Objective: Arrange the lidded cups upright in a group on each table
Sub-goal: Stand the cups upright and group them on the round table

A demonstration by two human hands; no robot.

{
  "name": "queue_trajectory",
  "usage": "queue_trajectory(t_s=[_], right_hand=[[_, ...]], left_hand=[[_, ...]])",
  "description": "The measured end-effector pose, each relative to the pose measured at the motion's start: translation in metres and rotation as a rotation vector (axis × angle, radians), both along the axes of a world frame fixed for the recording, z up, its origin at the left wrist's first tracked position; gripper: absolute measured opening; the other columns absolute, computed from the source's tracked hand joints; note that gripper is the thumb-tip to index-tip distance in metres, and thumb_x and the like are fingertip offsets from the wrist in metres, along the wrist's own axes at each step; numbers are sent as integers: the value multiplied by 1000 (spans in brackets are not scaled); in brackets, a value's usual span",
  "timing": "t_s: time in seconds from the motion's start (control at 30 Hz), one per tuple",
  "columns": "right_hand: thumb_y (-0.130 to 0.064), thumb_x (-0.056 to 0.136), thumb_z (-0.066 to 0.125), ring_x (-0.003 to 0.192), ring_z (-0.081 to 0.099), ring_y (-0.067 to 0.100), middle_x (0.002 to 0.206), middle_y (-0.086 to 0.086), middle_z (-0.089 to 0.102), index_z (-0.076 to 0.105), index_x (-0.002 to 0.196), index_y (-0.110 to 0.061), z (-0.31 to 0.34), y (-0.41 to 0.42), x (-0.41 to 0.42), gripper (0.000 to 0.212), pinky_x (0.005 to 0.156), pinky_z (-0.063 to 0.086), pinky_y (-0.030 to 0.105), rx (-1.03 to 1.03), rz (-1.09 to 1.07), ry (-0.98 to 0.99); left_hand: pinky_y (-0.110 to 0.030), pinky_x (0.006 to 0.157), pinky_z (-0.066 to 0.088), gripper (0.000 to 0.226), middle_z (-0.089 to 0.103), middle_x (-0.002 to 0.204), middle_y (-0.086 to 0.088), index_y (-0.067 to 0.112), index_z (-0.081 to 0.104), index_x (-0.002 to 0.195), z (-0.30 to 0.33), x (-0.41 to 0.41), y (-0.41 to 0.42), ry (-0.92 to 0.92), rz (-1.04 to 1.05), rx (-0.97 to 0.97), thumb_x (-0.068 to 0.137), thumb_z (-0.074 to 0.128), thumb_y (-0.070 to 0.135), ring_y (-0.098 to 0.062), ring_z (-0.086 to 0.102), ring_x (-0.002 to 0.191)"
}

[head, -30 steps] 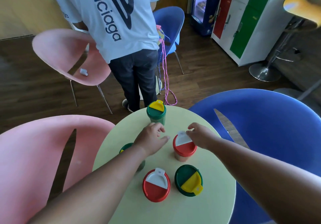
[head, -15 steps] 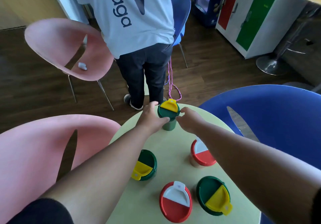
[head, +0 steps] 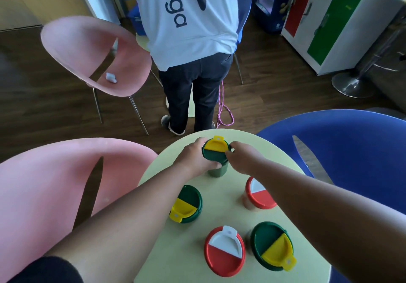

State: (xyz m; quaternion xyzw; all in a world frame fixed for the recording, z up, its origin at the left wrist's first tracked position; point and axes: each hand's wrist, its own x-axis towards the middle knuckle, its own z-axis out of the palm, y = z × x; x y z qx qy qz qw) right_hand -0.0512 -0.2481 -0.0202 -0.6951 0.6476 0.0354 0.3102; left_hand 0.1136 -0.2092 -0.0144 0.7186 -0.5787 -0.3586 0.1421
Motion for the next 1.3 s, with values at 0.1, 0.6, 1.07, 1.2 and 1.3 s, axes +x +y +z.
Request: queue_trajectory(t_s=[0.1,0.6,1.07,1.2,1.3], right_hand=[[-30,97,41,99,60,30,109,6,65,57,121,-20,4,14,-7,31,82,47,36,25,74,45],[-27,98,38,99,49,29,107,6,63,55,123,-21,12,49,-31,31,88,34,40,-25,297,131],[-42,101,45,118,56,28,127,0,67,43,144,-26,20,58,-47,46,101,36,40,-45,266,29],[-44,100,48,114,55,28,123,3,67,43,141,-28,24,63,-44,45,98,38,40,-97,305,47],[-43,99,50,115,55,27,124,2,67,43,142,-28,23,65,-43,46,98,38,41,-89,297,40]], left_hand=[[-35,93,50,88,59,128,3,31,41,139,2,-8,22,-82,18,17,64,82,50,-20,56,115],[-44,91,36,78,68,103,6,33,43,122,11,-43,79,-493,-33,8,62,56,81,-23,62,104],[-35,97,42,82,48,133,7,33,48,134,3,14,140,-435,42,-146,65,69,71,-20,45,124],[-37,96,47,95,42,137,5,33,37,141,0,18,144,-362,53,-4,61,73,68,-22,49,123],[-34,95,48,90,43,136,4,31,38,139,-1,19,141,-305,27,-19,63,77,57,-22,51,121]])
